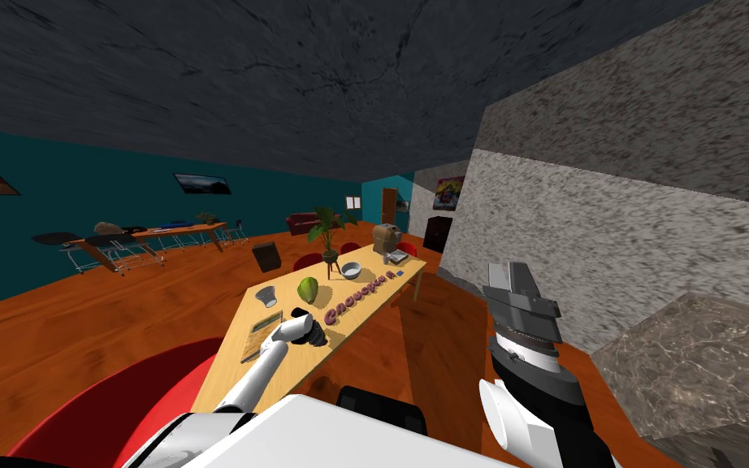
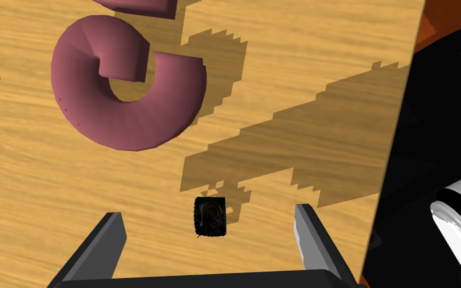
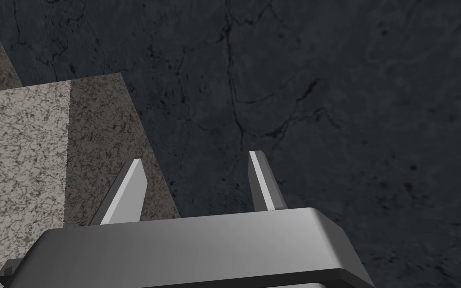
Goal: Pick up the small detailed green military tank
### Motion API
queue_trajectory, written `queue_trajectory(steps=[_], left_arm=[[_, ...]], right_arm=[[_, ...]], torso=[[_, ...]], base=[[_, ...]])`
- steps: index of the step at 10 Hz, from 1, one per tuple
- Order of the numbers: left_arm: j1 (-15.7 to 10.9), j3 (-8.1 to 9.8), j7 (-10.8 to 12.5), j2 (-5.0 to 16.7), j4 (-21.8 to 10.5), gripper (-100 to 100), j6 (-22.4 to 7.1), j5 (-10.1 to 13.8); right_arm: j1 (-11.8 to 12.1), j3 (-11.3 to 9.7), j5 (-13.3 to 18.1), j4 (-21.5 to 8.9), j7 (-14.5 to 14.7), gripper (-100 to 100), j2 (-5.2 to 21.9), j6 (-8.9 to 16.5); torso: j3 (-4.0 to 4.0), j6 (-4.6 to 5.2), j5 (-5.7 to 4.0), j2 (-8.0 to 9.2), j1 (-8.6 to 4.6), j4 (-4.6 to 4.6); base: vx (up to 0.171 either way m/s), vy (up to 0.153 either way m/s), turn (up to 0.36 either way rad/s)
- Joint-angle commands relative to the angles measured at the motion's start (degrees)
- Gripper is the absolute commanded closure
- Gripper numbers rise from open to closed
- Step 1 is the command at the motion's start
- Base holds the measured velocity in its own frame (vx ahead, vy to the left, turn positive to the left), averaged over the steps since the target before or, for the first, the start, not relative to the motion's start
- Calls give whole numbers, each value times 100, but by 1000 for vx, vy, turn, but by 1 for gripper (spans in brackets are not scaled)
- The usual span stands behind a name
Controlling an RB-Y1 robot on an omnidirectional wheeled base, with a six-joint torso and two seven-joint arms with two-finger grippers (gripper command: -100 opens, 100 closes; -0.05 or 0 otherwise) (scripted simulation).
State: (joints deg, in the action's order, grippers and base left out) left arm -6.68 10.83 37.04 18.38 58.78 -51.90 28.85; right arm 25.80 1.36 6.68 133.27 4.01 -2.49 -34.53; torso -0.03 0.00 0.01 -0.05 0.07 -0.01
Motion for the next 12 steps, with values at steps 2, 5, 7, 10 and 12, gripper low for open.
queue_trajectory(steps=[2,5,7,10,12], left_arm=[[20,43,-57,-143,-257,-100,324,-78],[-6,37,-55,-99,-227,100,258,-49],[-8,31,-54,-113,-223,100,243,-42],[24,14,-12,-34,-28,100,81,-20],[28,-9,24,53,156,100,-114,26]], right_arm=[[0,0,0,0,0,0,0,0],[0,0,0,0,0,0,0,0],[0,0,0,0,0,0,0,0],[0,0,0,0,0,0,0,0],[0,0,0,0,0,0,-1,0]], torso=[[-4,-1,1,-6,7,-1],[1,-1,-1,2,-4,0],[-14,-1,8,-20,21,-8],[-19,-1,9,-28,27,-10],[-13,-4,5,-17,16,-8]], base=[[39,44,-65],[6,7,-4],[0,0,0],[-6,-7,21],[-32,-38,63]])
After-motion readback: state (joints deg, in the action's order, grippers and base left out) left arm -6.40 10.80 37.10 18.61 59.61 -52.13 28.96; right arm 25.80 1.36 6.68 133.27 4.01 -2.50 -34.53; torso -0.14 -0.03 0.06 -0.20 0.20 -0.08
